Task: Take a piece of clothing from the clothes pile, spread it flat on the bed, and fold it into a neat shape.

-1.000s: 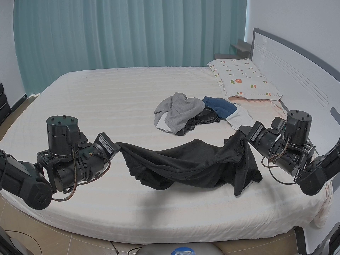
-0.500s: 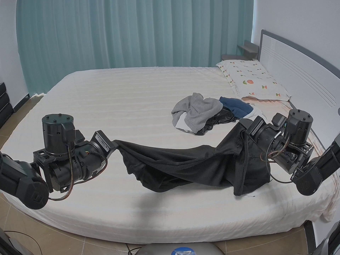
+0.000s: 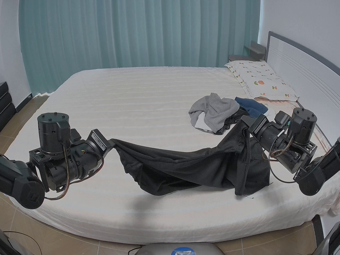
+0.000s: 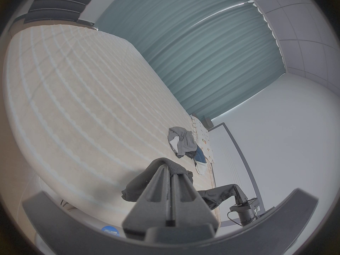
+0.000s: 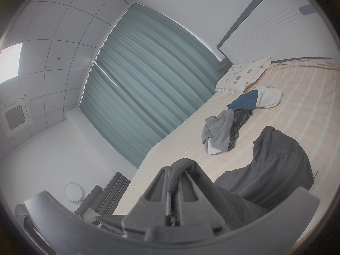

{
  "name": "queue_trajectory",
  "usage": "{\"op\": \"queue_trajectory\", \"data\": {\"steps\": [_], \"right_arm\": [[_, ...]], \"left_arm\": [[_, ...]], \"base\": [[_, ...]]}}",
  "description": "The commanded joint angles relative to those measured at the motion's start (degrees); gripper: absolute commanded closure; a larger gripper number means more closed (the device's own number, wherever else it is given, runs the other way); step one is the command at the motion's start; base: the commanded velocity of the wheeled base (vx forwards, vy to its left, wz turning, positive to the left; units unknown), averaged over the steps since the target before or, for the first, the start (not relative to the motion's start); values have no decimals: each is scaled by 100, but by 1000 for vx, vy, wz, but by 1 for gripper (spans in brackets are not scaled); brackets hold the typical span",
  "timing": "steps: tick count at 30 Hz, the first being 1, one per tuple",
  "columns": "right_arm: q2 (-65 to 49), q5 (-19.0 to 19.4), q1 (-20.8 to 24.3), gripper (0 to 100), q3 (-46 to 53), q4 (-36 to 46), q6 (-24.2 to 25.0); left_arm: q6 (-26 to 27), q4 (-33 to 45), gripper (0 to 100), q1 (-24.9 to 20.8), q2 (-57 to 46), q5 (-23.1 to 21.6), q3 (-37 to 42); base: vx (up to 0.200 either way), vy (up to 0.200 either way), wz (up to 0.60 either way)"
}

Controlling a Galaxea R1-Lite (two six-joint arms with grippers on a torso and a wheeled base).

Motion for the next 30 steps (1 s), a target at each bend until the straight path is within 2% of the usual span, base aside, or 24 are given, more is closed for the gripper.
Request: {"op": "queue_trajectory", "data": {"steps": [1, 19, 23, 26, 30], "right_arm": [[-16, 16, -1, 100, -11, 2, 20], [-24, 25, 52, 100, -38, 2, 38], [2, 51, 78, 100, -319, 117, -120], [-68, 77, 78, 100, -275, 248, -217], [-323, 148, -36, 100, 376, 99, -164]], "left_arm": [[1, -7, 100, 17, -39, 6, 9], [18, 20, 100, 52, -206, 6, 18], [80, 46, 100, 122, -171, 6, 18], [80, 46, 100, 113, -154, 6, 35], [80, 37, 100, 113, -136, -2, 35]], "base": [[0, 200, 0], [0, 200, 0], [0, 200, 0], [0, 0, 0], [0, 0, 0]]}}
